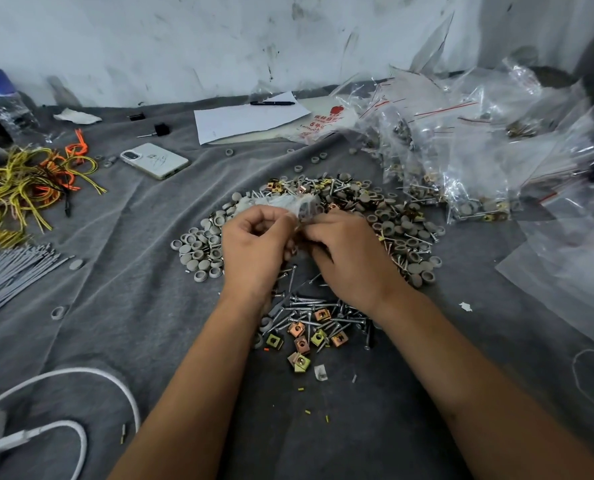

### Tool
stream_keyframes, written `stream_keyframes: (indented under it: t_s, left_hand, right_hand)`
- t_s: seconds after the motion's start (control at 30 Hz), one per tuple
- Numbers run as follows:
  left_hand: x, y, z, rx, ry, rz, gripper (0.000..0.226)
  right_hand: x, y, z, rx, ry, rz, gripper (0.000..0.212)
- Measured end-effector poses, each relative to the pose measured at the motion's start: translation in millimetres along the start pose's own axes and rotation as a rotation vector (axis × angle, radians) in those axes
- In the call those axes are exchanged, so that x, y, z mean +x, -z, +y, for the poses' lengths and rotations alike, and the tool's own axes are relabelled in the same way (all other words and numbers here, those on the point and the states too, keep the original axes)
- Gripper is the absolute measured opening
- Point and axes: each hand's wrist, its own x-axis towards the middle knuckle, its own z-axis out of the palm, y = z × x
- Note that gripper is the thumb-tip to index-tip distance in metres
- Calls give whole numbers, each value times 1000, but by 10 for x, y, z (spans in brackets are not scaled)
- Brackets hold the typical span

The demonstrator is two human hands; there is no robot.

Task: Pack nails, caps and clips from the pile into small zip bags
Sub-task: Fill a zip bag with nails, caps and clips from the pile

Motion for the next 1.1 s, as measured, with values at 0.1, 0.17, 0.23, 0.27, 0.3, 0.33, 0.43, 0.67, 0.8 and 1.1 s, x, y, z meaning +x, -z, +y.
stream_keyframes:
  t_s: [0.1, 0.17, 0.23, 0.27, 0.3, 0.33, 0.43, 0.67, 0.8, 1.1]
  left_hand:
    - [20, 22, -13, -20, 4, 45, 14]
    - [27, 25, -22, -33, 9, 68, 14]
    - [30, 28, -28, -35, 12, 81, 14]
    - [30, 27, -27, -37, 13, 81, 14]
    - [29, 27, -27, -38, 13, 80, 13]
    - [29, 27, -26, -39, 12, 79, 14]
    - [30, 23, -22, -45, 12, 79, 17]
    - [18, 14, -1, -51, 5, 82, 20]
    - [13, 12, 12, -45, 9, 85, 19]
    - [0, 6, 16, -25, 10, 81, 23]
  right_hand:
    - [13, 26, 9, 0, -23, 33, 21]
    - [20, 91, 32, 21, -96, 179, 20]
    - [26, 177, 105, -26, -234, 294, 19]
    - [23, 226, 161, -69, -321, 317, 18]
    - [13, 269, 222, -117, -412, 319, 16]
    - [-1, 306, 276, -166, -501, 306, 14]
    - [-36, 356, 341, -304, -679, 203, 12]
    - [-30, 294, 384, -333, -636, 54, 18]
    - [-23, 259, 401, -344, -614, -15, 19]
    - [90, 92, 360, -450, -365, -85, 51]
